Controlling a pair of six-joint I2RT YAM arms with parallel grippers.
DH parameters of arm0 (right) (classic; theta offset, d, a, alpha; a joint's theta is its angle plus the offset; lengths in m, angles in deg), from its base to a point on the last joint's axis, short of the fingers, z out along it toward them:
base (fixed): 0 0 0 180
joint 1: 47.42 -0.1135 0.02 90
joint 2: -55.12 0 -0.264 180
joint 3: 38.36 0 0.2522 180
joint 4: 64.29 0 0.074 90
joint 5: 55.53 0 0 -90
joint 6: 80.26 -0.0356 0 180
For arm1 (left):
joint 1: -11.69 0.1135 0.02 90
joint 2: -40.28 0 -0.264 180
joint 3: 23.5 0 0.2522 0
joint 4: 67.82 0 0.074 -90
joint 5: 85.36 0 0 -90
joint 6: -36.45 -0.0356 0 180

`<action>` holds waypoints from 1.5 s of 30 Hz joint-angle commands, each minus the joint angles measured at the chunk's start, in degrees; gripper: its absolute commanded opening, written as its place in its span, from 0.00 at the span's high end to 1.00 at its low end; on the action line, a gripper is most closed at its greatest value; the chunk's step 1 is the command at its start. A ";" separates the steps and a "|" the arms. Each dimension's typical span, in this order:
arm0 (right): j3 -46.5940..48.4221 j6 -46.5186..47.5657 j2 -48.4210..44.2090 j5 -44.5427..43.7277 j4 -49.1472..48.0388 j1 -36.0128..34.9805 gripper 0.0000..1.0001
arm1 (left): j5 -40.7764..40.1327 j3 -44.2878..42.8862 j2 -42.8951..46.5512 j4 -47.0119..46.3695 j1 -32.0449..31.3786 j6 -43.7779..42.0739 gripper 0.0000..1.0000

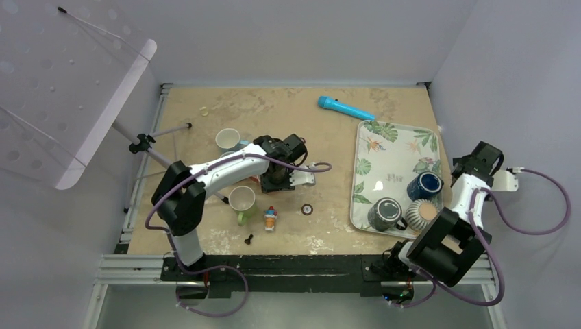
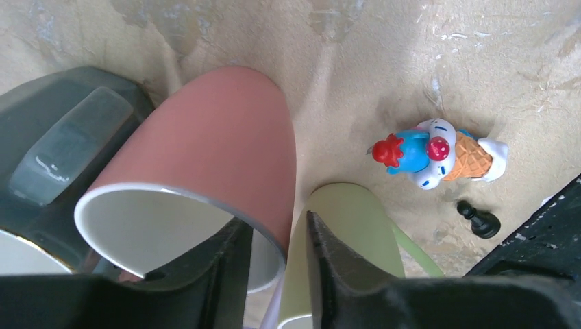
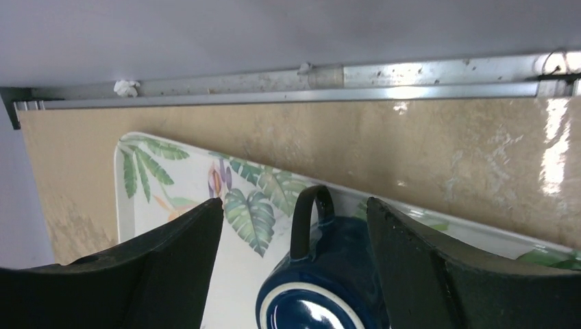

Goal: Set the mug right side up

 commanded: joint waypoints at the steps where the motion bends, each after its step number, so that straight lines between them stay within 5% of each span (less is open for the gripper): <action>1: -2.34 -6.19 -0.97 4.88 -0.87 0.16 0.20 | -0.03 -0.70 4.34 0.59 -0.09 -0.78 0.58; 14: -6.98 1.93 7.50 16.96 -10.06 0.13 0.21 | 4.12 -2.63 12.25 5.05 -0.09 0.51 0.49; 30: -4.12 13.80 18.69 31.66 -22.29 -13.06 0.80 | 4.12 -1.72 14.16 4.55 -0.09 0.60 0.49; 33: -3.19 16.91 18.75 37.26 -24.65 -16.01 1.00 | 4.12 -1.49 15.19 4.68 -0.01 0.53 0.49; 45: 0.03 24.18 7.78 39.09 -28.07 -28.74 1.00 | 9.69 -6.06 16.36 7.30 2.72 2.39 0.46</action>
